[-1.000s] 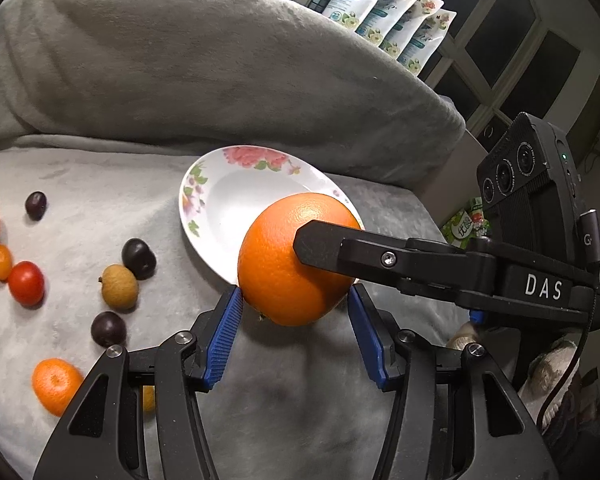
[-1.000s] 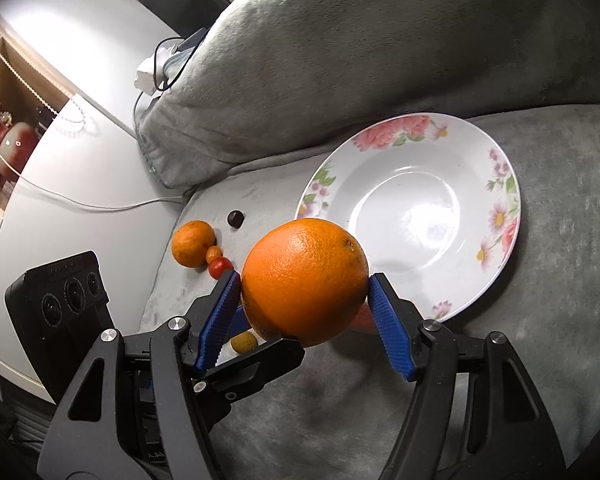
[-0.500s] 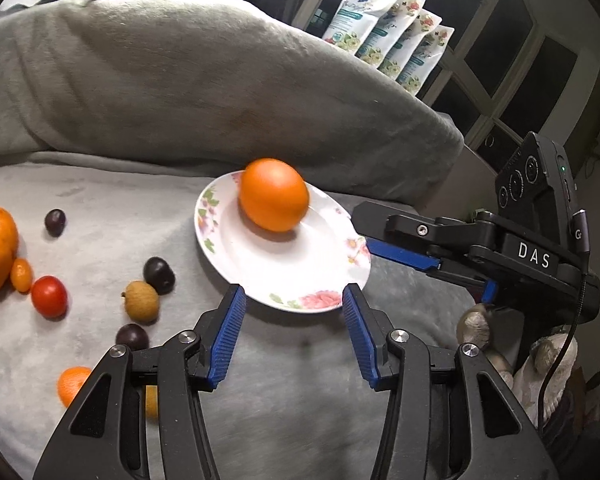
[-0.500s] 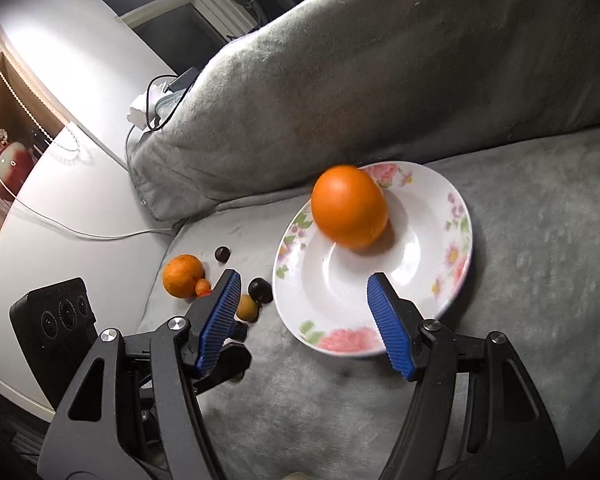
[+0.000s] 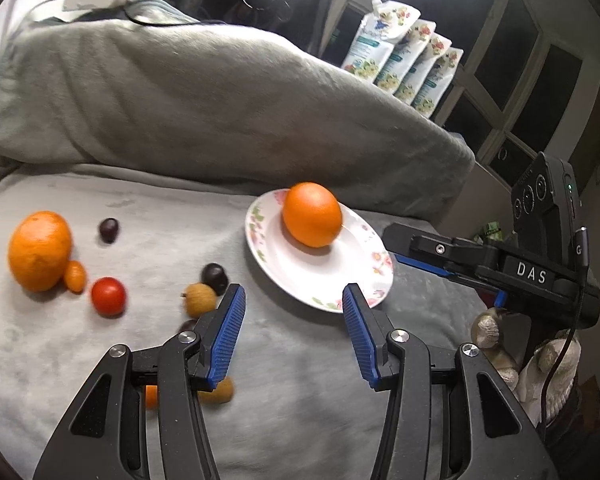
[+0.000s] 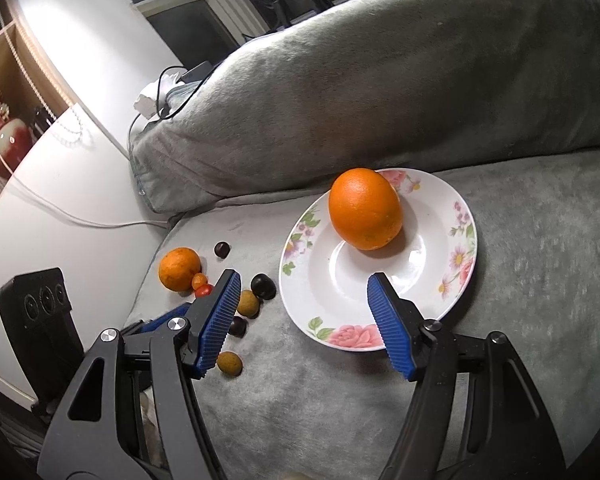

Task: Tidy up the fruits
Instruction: 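Carry the orange onto the white floral plate and open the right gripper, then move the right gripper to the spotted large orange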

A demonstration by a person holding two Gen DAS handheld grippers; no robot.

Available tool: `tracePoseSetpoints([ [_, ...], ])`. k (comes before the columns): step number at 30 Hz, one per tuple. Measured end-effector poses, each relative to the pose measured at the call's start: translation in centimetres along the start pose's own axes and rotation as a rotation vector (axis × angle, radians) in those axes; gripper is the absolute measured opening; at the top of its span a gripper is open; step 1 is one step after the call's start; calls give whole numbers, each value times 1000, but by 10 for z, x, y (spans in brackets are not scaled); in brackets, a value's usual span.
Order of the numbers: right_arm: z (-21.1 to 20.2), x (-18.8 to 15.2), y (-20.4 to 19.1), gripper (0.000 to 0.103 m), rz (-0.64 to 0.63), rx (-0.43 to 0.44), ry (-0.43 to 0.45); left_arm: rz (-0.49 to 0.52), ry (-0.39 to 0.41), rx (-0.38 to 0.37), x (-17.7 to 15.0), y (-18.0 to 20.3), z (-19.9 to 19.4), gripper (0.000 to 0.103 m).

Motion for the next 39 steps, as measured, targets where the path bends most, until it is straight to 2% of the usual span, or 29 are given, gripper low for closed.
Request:
tracePoseSetpoints([
  [11, 5, -7, -21, 69, -83, -51, 9, -64, 97, 103, -9, -54, -41, 51],
  [19, 15, -12, -36, 69, -137, -74, -5, -130, 105, 175, -21, -97, -57, 51],
  [32, 40, -7, -59, 71, -204, -90, -48, -233, 105, 213, -32, -151, -63, 51],
  [34, 46, -5, -65, 82, -214, -91, -61, -249, 103, 214, -32, -158, -62, 52],
  [35, 49, -3, -68, 84, -220, -90, -64, -254, 102, 213, -32, -161, -61, 53],
  [39, 63, 2, -86, 85, -252, -75, -91, -277, 96, 210, -33, -172, -59, 57],
])
Point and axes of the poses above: each gripper's, at about its wrist camera, not at the fingertips, and z roughly the way its jaws point, y to its right, x to its top, the point moved 10 cm from there along z, roughly the way its jaws point, and after that the axes turned 15 degrees about -y, right-handed, at the moved point
